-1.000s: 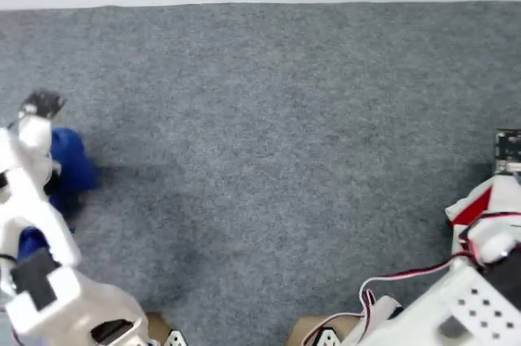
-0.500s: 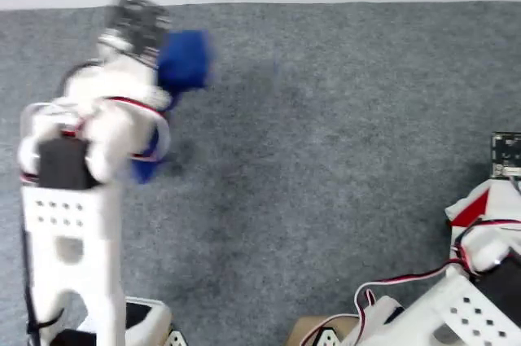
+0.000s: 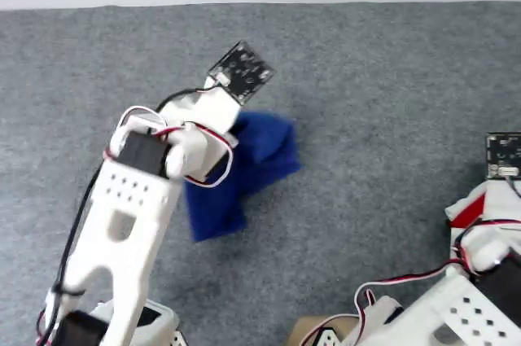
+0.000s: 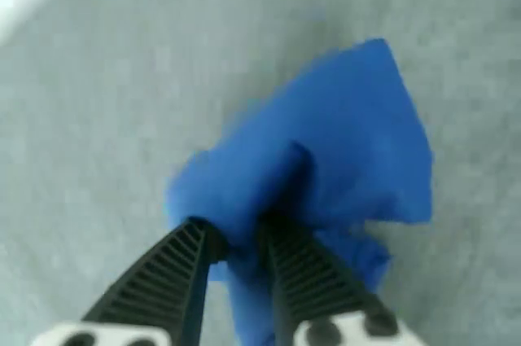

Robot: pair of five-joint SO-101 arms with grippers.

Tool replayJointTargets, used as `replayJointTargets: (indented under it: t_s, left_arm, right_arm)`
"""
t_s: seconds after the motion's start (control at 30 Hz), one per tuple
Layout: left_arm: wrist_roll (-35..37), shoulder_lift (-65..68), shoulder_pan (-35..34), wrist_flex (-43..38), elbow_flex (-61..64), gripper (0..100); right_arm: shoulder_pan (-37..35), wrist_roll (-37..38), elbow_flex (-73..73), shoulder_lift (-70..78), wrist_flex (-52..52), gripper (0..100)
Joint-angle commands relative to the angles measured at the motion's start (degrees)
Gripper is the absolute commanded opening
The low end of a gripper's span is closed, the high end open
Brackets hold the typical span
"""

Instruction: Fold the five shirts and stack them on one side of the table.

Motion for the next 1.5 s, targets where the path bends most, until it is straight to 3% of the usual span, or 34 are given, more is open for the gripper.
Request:
replayJointTargets:
  t_s: [0.0,0.1,0.4,0.53,0.7,0.9,1.13,1.27,1.47]
  left_arm:
    - [0.1,5.9,-9.3,-4.6,6.5,8]
    - [0.0,11.7,-17.7,-8.4,9.6,17]
    - [-6.3,20.1,-38.4,-13.0,0.7,18]
    - [-6.3,20.9,-43.1,-12.1,-6.0,18]
    - [-6.3,20.7,-44.0,-4.2,-14.5,18]
    - [-6.0,20.7,-40.0,11.0,-28.7,18]
    - [-5.8,21.0,-23.6,24.1,-36.4,18]
    - [-3.1,21.5,-13.1,21.9,-33.0,19]
    - [-2.8,21.5,-5.2,5.5,-17.7,23]
  right_arm:
    - [-0.3,0.6,-0.2,-0.2,2.2,1.5]
    - [-0.3,0.6,-0.2,-0.2,2.1,1.5]
    - [-0.3,0.6,-0.2,-0.2,2.2,1.5]
    - [-0.3,0.5,-0.2,-0.3,2.2,1.5]
    - [-0.3,0.4,-0.2,-0.4,2.2,1.5]
    - [-0.3,0.4,-0.2,-0.7,2.2,1.5]
    - [-0.3,0.4,-0.2,-0.5,2.2,1.5]
    - [-0.3,0.4,-0.2,-0.4,2.2,1.5]
    - [0.0,0.4,-0.2,-0.7,2.2,1.5]
